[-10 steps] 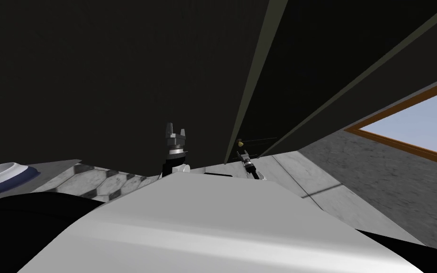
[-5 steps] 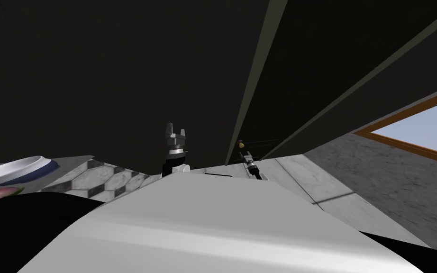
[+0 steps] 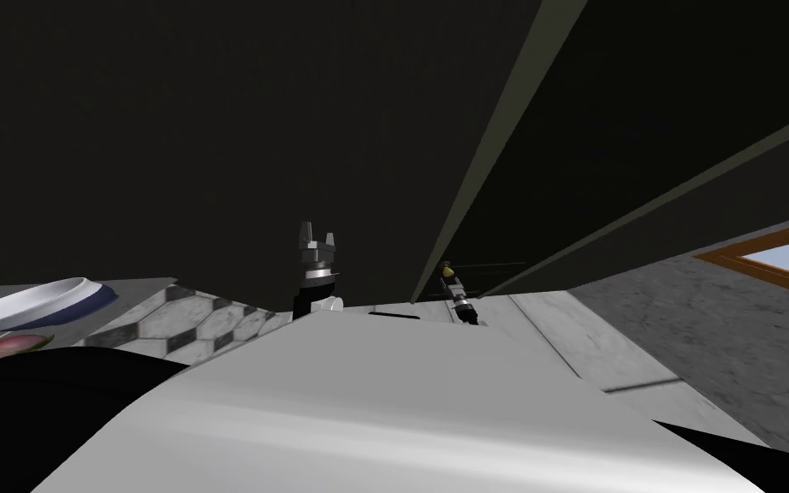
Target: Pull the door open
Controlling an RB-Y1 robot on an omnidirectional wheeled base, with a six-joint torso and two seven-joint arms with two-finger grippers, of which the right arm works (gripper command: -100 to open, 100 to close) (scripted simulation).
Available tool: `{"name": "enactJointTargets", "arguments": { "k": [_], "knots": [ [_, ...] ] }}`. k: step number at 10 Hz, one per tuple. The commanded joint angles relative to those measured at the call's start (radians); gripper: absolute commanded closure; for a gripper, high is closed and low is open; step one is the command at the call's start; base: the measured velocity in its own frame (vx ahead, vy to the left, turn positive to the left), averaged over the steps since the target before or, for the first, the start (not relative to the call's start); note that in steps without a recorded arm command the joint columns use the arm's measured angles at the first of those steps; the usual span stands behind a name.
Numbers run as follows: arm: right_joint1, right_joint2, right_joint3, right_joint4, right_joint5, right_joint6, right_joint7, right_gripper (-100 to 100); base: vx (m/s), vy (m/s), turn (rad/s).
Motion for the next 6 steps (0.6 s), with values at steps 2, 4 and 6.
{"name": "enactJointTargets", "arguments": {
  "k": [2, 4, 6],
  "knots": [
    [0.035, -0.042, -0.027, 0.004, -0.020, -0.036, -0.021, -100, 0.149, 0.040, 0.184],
    [0.028, -0.044, -0.030, 0.019, -0.023, -0.041, -0.019, -100, 0.128, 0.014, 0.086],
    [0.028, -0.044, -0.030, 0.019, -0.023, -0.041, -0.019, 100, -0.016, -0.006, -0.018]
  ]
}}
